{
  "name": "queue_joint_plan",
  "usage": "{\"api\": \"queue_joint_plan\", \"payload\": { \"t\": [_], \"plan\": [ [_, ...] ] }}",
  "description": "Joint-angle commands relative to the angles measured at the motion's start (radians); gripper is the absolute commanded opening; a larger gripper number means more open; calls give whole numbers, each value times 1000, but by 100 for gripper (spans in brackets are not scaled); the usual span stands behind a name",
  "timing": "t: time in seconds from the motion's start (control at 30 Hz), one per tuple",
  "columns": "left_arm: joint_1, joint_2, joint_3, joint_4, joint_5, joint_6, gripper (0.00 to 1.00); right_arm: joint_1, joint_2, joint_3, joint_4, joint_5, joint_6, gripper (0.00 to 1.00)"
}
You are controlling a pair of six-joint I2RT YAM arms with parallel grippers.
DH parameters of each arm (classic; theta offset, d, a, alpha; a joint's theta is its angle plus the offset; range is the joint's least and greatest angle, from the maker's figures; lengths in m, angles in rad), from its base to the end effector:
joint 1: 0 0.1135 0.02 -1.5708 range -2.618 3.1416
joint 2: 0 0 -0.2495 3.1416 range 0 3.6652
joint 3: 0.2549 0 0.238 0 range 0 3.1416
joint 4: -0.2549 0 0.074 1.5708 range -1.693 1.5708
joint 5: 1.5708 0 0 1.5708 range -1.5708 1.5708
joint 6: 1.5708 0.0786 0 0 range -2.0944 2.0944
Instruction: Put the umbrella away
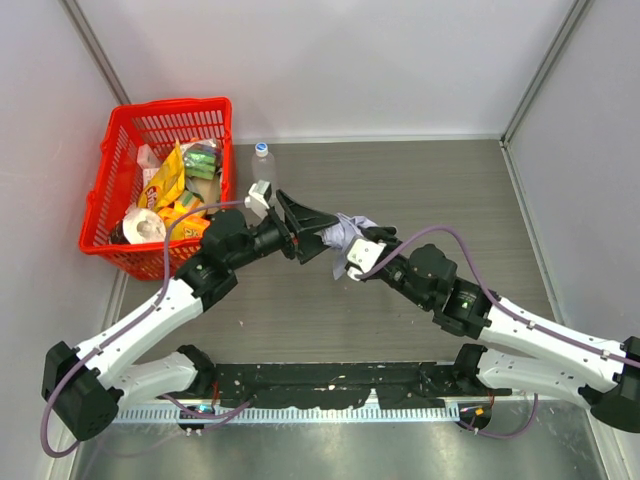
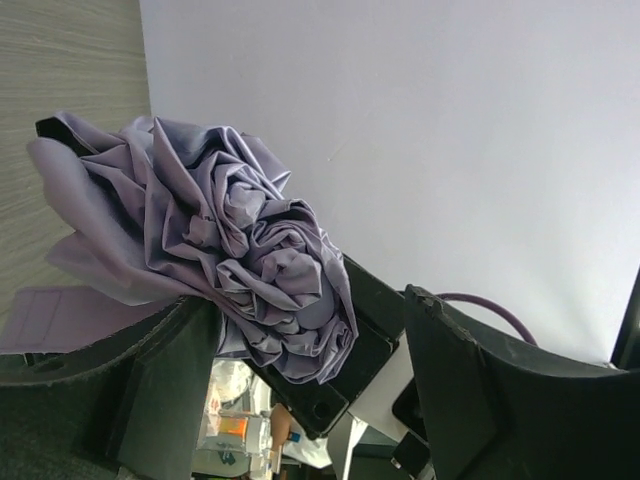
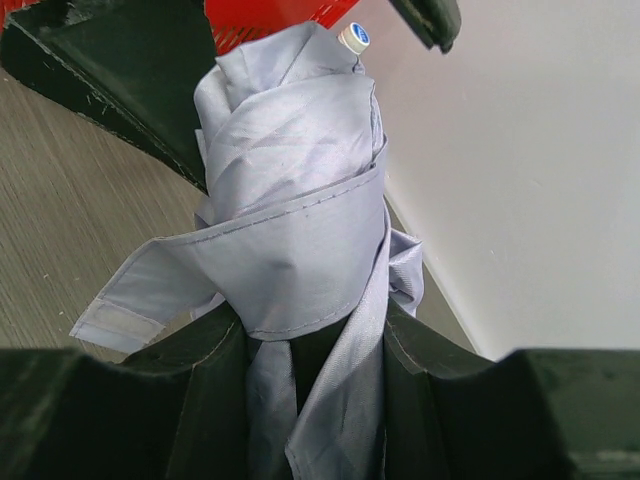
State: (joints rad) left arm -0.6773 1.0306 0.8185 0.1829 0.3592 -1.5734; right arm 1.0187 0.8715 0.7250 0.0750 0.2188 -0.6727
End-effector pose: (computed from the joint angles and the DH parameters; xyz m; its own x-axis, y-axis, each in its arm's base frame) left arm 0.1985 -0.1951 0.3333 -0.8605 -0.5094 0.0129 -0.0250 0.0170 -0.9995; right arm 0.1437 0.2008 0.3194 0.4178 -0.4814 -0.7705 -0.5846 0.5067 -0.6336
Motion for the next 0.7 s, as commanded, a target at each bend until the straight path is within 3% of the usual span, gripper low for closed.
{"api": "queue_joint_plan", "payload": {
  "t": [0.0, 0.17, 0.33, 0.4, 0.47, 0.6, 0.67],
  "plan": [
    [7, -3, -2, 38, -22, -46, 73, 4, -2, 50, 77, 4, -7, 1],
    [8, 22, 19, 40, -26, -39, 53, 6, -8, 53, 83, -6, -10, 1],
    [5, 25, 39, 23, -43, -24, 41, 11, -17, 59, 75, -9, -10, 1],
    [7, 22, 60, -12, -49, -1, 43, 14, -20, 62, 69, -12, -14, 1],
    [7, 26, 77, -45, -49, 18, 59, 15, -22, 67, 62, -12, -21, 1],
    [7, 39, 88, -69, -45, 26, 65, 20, -17, 74, 48, -16, -25, 1],
    [5, 51, 96, -72, -37, 30, 61, 23, -17, 79, 43, -15, -30, 1]
  ]
}}
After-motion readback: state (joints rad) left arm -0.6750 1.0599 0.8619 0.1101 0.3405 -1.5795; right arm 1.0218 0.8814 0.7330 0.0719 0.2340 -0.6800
